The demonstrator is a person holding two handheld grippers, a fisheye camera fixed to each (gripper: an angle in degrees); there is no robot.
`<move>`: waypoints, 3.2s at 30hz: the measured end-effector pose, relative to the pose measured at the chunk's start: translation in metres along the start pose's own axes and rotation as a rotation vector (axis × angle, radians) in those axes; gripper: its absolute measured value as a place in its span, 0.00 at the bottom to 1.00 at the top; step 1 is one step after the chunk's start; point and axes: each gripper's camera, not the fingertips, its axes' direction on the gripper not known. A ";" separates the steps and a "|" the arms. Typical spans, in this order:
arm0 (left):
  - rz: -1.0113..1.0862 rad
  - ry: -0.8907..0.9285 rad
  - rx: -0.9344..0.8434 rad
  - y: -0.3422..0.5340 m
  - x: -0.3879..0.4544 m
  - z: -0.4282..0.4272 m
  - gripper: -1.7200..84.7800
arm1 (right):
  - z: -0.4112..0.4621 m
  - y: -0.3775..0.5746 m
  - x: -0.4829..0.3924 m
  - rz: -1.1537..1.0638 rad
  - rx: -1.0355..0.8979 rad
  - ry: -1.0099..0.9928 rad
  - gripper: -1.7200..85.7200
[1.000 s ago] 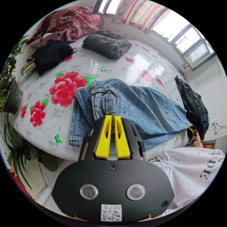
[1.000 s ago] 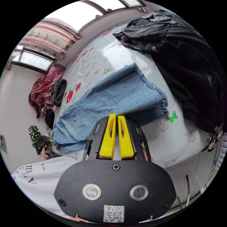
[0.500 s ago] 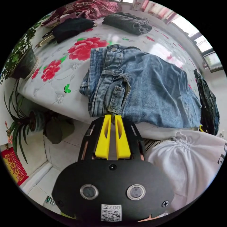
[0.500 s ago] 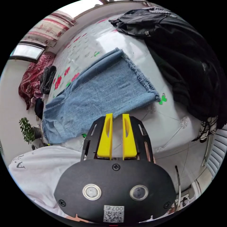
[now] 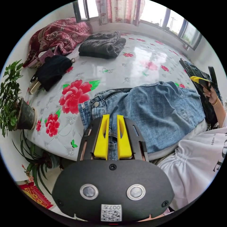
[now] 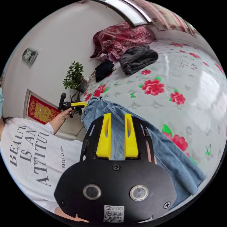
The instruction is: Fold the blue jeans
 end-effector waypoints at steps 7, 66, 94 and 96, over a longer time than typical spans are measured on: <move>-0.011 -0.047 -0.122 -0.035 -0.010 0.071 0.03 | 0.176 -0.060 -0.003 -0.157 -0.418 -0.030 0.07; -0.102 0.222 -0.025 -0.124 -0.082 0.046 0.10 | 0.189 -0.134 0.074 0.187 -0.082 0.162 0.06; -1.067 0.607 0.079 0.146 -0.174 -0.069 0.08 | -0.214 0.306 0.113 1.279 0.459 0.409 0.02; -1.020 0.632 0.097 0.141 -0.175 -0.095 0.08 | -0.240 0.286 0.086 1.190 0.510 0.408 0.02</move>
